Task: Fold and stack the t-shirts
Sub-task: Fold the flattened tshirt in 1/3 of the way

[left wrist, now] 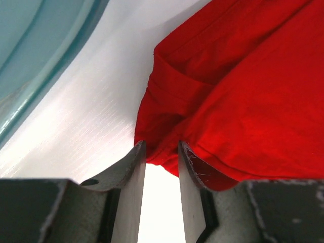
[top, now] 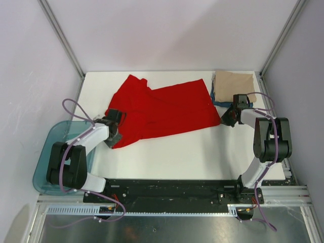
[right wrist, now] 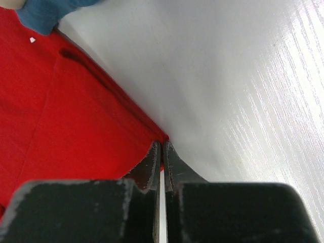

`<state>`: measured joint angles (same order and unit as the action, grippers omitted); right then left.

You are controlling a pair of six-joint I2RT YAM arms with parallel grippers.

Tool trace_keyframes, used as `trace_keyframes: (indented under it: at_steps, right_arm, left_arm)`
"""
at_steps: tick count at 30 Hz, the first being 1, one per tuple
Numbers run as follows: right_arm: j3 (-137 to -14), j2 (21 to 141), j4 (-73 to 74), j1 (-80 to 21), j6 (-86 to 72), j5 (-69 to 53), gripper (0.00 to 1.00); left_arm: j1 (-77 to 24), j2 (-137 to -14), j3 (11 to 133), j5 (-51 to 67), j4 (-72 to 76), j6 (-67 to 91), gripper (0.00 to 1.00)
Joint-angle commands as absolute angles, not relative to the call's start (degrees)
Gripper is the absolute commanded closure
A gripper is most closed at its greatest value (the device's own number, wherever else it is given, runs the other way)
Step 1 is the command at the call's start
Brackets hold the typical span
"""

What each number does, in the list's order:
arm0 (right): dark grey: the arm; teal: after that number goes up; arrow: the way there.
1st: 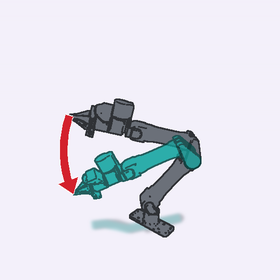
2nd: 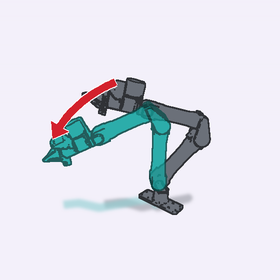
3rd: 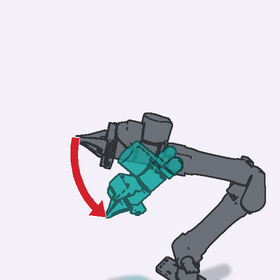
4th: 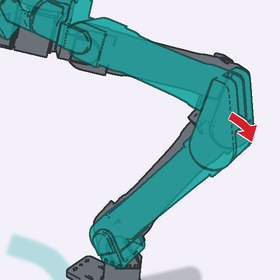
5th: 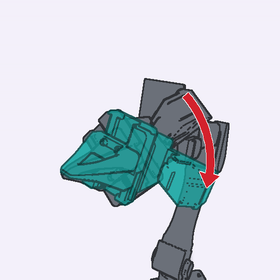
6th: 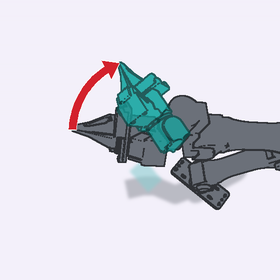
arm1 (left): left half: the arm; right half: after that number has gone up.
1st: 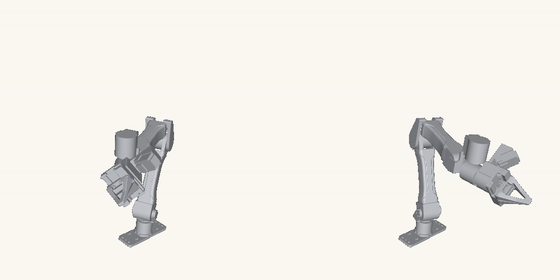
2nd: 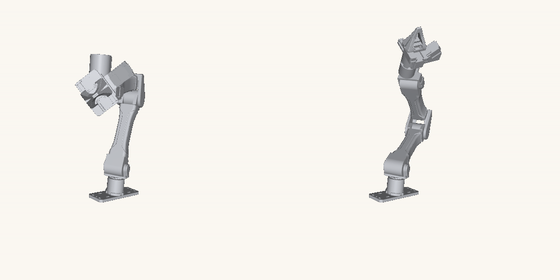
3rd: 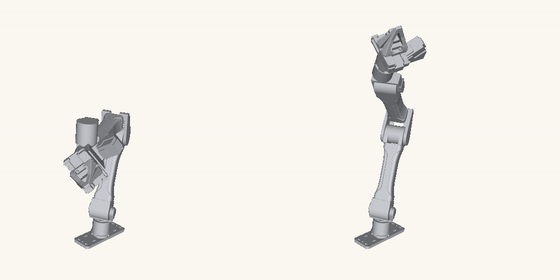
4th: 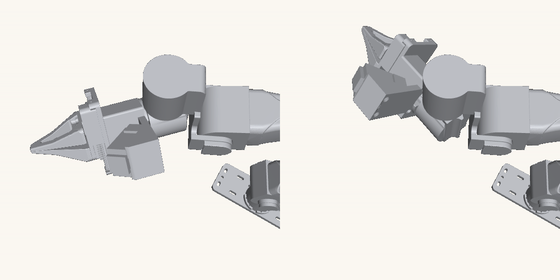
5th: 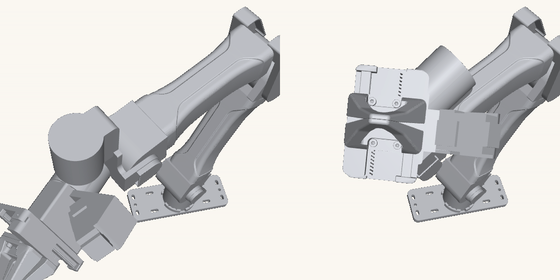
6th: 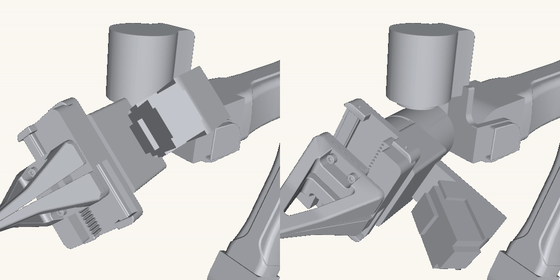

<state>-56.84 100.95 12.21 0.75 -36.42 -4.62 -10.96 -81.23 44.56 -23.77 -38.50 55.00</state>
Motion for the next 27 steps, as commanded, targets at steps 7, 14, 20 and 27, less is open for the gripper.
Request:
trace_keyframes:
  at_steps: [7, 14, 20, 27]
  right_arm:
    - [-58.2, 102.1, 12.4, 1.3, -35.1, -3.3, 1.0]
    - [-58.2, 102.1, 13.5, 2.3, -34.8, -1.7, 1.0]
    - [-58.2, 102.4, 14.2, 2.7, -34.7, -1.0, 1.0]
    - [-58.2, 102.3, 14.9, 2.7, -34.4, -0.1, 1.0]
  left_arm:
    - [-9.7, -80.4, 45.3, -26.6, -37.4, 53.2, 0.97]
    - [-7.9, -80.0, 48.4, -30.4, -38.0, 48.7, 1.0]
    - [-7.2, -81.0, 49.6, -31.6, -38.2, 45.8, 1.0]
    - [-6.9, -84.2, 50.3, -28.7, -38.0, 43.3, 0.89]
